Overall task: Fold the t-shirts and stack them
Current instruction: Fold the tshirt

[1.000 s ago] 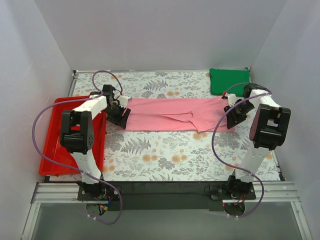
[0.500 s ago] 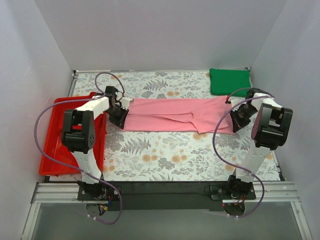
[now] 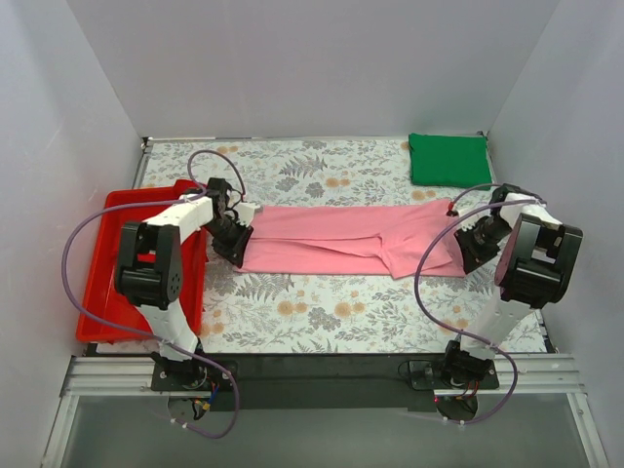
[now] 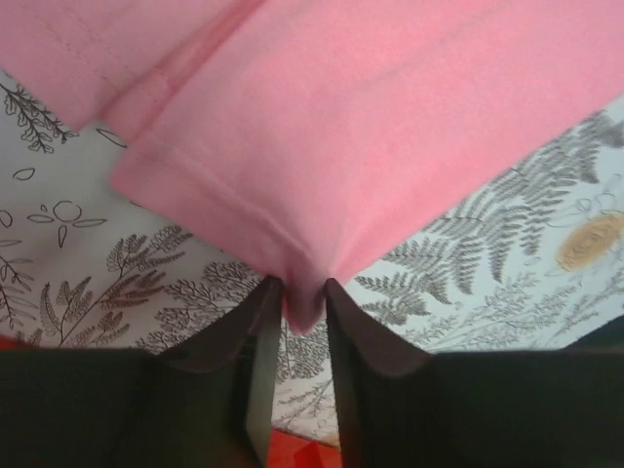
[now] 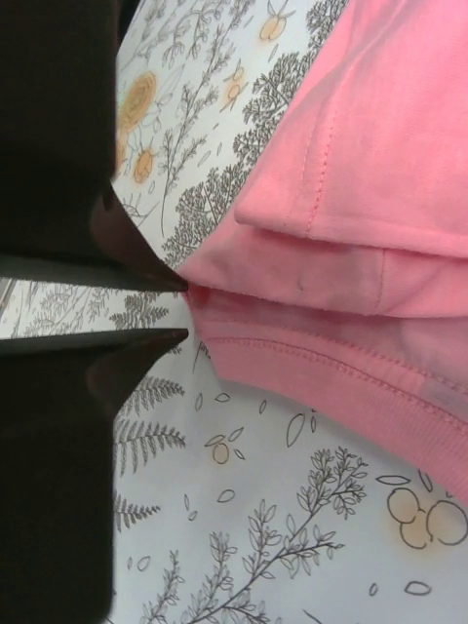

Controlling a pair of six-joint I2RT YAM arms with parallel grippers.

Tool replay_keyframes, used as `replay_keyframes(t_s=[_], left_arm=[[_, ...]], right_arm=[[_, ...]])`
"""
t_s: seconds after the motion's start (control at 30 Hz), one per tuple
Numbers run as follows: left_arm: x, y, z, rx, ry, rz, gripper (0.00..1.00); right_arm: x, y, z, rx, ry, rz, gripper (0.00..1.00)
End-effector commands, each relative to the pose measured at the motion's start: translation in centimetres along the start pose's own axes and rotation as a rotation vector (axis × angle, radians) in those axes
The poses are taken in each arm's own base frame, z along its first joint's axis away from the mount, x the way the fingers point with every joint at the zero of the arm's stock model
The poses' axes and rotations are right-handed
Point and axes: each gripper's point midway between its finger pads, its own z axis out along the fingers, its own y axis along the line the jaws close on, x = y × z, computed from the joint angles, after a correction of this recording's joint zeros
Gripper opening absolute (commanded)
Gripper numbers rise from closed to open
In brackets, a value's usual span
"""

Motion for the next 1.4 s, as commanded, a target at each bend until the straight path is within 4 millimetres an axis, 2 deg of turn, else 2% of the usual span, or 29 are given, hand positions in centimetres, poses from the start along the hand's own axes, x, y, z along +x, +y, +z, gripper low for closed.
replay_keyframes(t_s=[0.0, 0.07, 0.1, 0.2, 0.23, 0.27, 0.3, 0.33, 0.37, 0.4, 0.43, 0.47, 0.5, 0.53, 0.6, 0.63, 0.67, 0.73, 0.87, 1.0, 1.1, 1.23, 1.37], left_arm=[[-2.6, -2.2, -3.8, 0.031, -0.153, 0.058, 0.27], [-5.2, -3.7, -5.8, 0.089, -0.258, 0.113, 0.33], [-6.3, -4.1, -6.7, 0.099, -0.297, 0.134, 0.34], [-9.8, -6.5, -9.2, 0.176, -0.414, 0.2, 0.35], [-10.5, -7.3, -9.6, 0.183, -0.439, 0.218, 0.35], [-11.9, -9.1, -9.7, 0.192, -0.481, 0.262, 0.35], [-12.4, -10.3, -9.9, 0.198, -0.502, 0.291, 0.36], [-13.6, -12.8, -9.6, 0.22, -0.544, 0.348, 0.37], [-14.0, -14.4, -9.4, 0.261, -0.553, 0.313, 0.38], [-13.8, -16.7, -9.1, 0.343, -0.551, 0.309, 0.5], [-14.6, -19.4, -8.7, 0.406, -0.579, 0.341, 0.57], [-14.8, -21.1, -8.2, 0.448, -0.579, 0.325, 0.59], [-14.9, -22.6, -7.5, 0.494, -0.549, 0.207, 0.59], [-14.9, -25.0, -5.8, 0.534, -0.525, 0.206, 0.59], [-14.6, -27.3, -4.0, 0.568, -0.463, 0.102, 0.59], [-14.3, -29.2, -2.9, 0.576, -0.457, 0.104, 0.58], [-14.2, -29.9, -1.8, 0.581, -0.439, 0.08, 0.58], [-14.3, -32.1, -1.1, 0.63, -0.44, 0.039, 0.58], [-14.1, -33.8, 1.3, 0.657, -0.386, -0.007, 0.58], [-13.9, -34.3, 3.5, 0.642, -0.351, -0.033, 0.59], [-13.8, -34.7, 4.5, 0.642, -0.33, -0.066, 0.59], [-14.8, -35.8, 5.2, 0.675, -0.354, -0.068, 0.55], [-14.9, -36.2, 6.7, 0.684, -0.333, -0.107, 0.53]], right_arm=[[-0.8, 1.1, -2.3, -0.01, -0.07, -0.047, 0.37], [-2.0, 1.4, -3.9, 0.0, -0.132, -0.047, 0.41], [-3.1, 1.8, -5.2, -0.01, -0.172, -0.054, 0.41], [-4.6, 2.8, -6.9, -0.046, -0.24, -0.033, 0.4], [-5.1, 3.2, -7.5, -0.056, -0.263, -0.027, 0.4], [-5.4, 3.5, -7.7, -0.07, -0.278, 0.001, 0.4], [-5.8, 4.2, -7.8, -0.102, -0.298, 0.015, 0.4], [-5.9, 4.4, -7.7, -0.118, -0.303, 0.03, 0.4], [-5.9, 4.6, -7.5, -0.135, -0.3, 0.068, 0.4], [-5.9, 4.8, -7.0, -0.158, -0.295, 0.088, 0.39], [-5.9, 4.9, -6.6, -0.172, -0.288, 0.109, 0.39], [-5.6, 5.0, -6.1, -0.189, -0.276, 0.126, 0.38], [-5.6, 5.2, -5.4, -0.218, -0.265, 0.159, 0.38], [-5.6, 5.3, -5.1, -0.23, -0.258, 0.178, 0.37], [-5.5, 5.1, -4.3, -0.247, -0.237, 0.225, 0.36], [-5.7, 4.9, -4.1, -0.244, -0.237, 0.235, 0.36], [-5.9, 4.5, -3.8, -0.237, -0.245, 0.24, 0.36], [-5.9, 4.1, -3.2, -0.231, -0.23, 0.265, 0.37], [-5.5, 3.4, -2.2, -0.227, -0.192, 0.289, 0.37], [-4.8, 3.6, -1.1, -0.247, -0.157, 0.303, 0.36], [-4.6, 3.8, -0.6, -0.259, -0.151, 0.307, 0.36], [-4.5, 3.7, -0.3, -0.257, -0.145, 0.309, 0.33], [-4.2, 3.0, 0.0, -0.231, -0.137, 0.31, 0.33]])
